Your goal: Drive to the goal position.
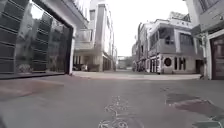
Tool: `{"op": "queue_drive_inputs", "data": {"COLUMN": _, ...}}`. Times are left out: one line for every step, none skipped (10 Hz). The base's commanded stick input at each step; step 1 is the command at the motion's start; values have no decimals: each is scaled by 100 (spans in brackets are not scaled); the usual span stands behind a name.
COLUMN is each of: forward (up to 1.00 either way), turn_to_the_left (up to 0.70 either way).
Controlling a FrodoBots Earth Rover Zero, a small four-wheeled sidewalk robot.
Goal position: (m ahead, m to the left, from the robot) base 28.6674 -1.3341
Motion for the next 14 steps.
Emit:
{"op": "queue_drive_inputs", "data": {"forward": 100, "turn_to_the_left": 6}}
{"op": "queue_drive_inputs", "data": {"forward": 100, "turn_to_the_left": 6}}
{"op": "queue_drive_inputs", "data": {"forward": 100, "turn_to_the_left": 6}}
{"op": "queue_drive_inputs", "data": {"forward": 100, "turn_to_the_left": -25}}
{"op": "queue_drive_inputs", "data": {"forward": 100, "turn_to_the_left": -34}}
{"op": "queue_drive_inputs", "data": {"forward": 100, "turn_to_the_left": -34}}
{"op": "queue_drive_inputs", "data": {"forward": 100, "turn_to_the_left": -34}}
{"op": "queue_drive_inputs", "data": {"forward": 100, "turn_to_the_left": -34}}
{"op": "queue_drive_inputs", "data": {"forward": 100, "turn_to_the_left": -34}}
{"op": "queue_drive_inputs", "data": {"forward": 100, "turn_to_the_left": -34}}
{"op": "queue_drive_inputs", "data": {"forward": 100, "turn_to_the_left": -34}}
{"op": "queue_drive_inputs", "data": {"forward": 100, "turn_to_the_left": -26}}
{"op": "queue_drive_inputs", "data": {"forward": 100, "turn_to_the_left": 1}}
{"op": "queue_drive_inputs", "data": {"forward": 100, "turn_to_the_left": 6}}
